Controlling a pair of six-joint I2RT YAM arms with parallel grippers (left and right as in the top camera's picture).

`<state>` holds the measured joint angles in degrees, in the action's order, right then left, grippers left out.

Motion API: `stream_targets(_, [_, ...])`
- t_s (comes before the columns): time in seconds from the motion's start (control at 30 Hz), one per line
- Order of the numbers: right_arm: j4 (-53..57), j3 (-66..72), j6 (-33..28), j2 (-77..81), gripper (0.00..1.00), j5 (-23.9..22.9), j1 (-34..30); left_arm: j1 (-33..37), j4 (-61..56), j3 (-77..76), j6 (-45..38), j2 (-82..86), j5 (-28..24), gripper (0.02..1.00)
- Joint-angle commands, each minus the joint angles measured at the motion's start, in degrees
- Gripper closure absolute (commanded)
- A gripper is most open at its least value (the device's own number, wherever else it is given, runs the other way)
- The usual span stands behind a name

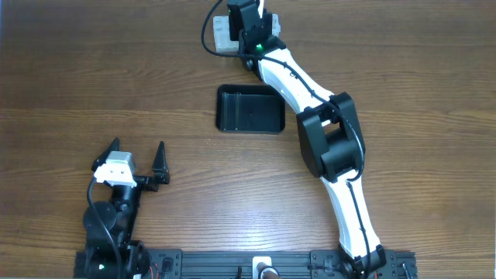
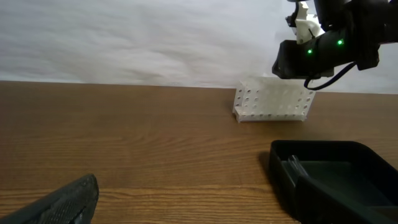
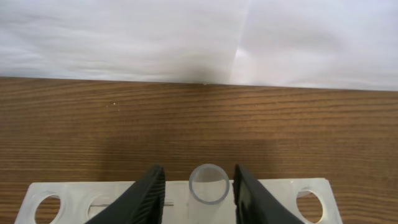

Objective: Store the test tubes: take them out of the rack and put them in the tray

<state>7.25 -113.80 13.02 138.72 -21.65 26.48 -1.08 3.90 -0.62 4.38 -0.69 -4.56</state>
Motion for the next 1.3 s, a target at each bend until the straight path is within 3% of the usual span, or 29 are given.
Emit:
stream_targets(0.03, [-0.13, -1.75, -0.26, 1.16, 0.722, -0.92, -0.63, 0.2, 0.13, 0.28, 0.79, 0.35, -0.98, 0.018])
stream_targets(0.43, [-0.15, -1.75, -0.48, 1.16, 0.853, -0.94, -0.63, 0.2, 0.13, 0.28, 0.79, 0.35, -0.98, 0.018])
stream_targets(0.77, [-0.17, -1.81, -1.95, 0.09, 0.871, -1.07, -0.57, 0.2, 0.13, 0.28, 0.81, 0.35, -0.98, 0.02])
stream_targets(1.3, [4.17, -1.81, -4.33, -26.01, 0.884, -3.93, 1.7, 0.2, 0.15, 0.28, 0.81, 0.35, -0.98, 0.018])
